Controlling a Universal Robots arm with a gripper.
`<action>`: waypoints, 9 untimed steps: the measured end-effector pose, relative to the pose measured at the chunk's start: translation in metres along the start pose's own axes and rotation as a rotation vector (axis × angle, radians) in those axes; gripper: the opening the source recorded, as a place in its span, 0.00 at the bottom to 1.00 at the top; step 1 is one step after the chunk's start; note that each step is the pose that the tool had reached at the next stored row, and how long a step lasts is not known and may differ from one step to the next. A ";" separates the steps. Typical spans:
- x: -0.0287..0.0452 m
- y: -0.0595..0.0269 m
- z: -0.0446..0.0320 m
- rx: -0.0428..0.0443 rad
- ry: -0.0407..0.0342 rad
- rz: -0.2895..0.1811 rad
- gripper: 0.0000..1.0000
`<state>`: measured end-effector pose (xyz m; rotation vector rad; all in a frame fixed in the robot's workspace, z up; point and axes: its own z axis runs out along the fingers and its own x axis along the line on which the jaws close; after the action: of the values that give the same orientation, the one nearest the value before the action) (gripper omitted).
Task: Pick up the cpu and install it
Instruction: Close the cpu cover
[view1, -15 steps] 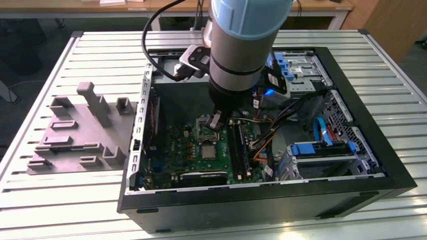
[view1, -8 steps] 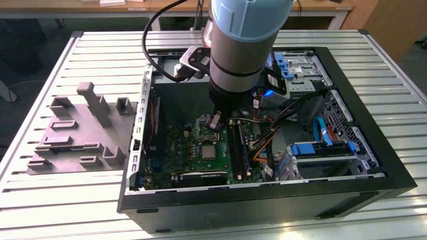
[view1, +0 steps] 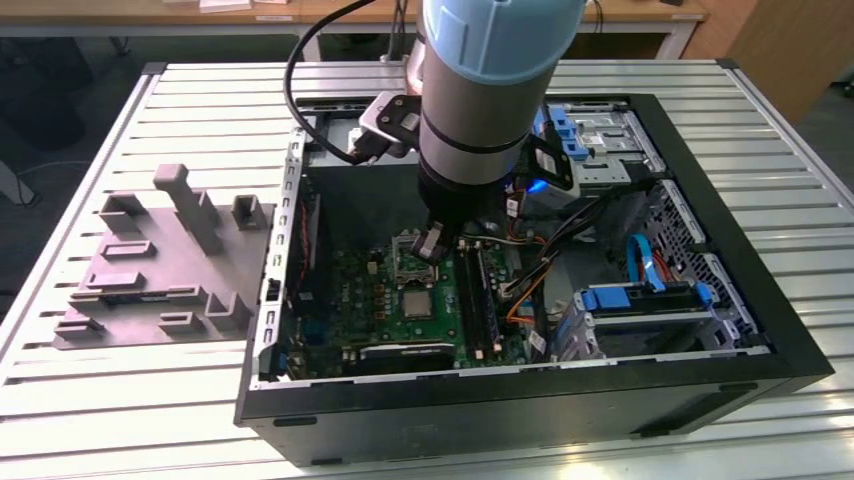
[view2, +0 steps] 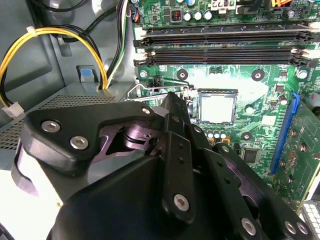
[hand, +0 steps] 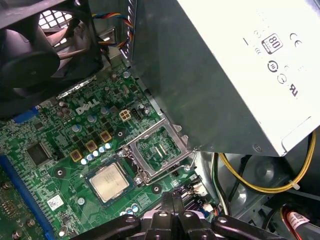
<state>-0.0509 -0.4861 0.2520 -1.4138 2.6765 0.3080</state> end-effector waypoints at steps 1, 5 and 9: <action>0.0000 -0.0001 0.0001 -0.0001 0.0000 0.000 0.11; 0.0002 -0.0007 0.0027 -0.0166 -0.0242 0.000 0.11; -0.0015 -0.0016 0.0093 -0.0180 -0.0262 0.000 0.11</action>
<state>-0.0488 -0.4837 0.2430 -1.4049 2.6594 0.3490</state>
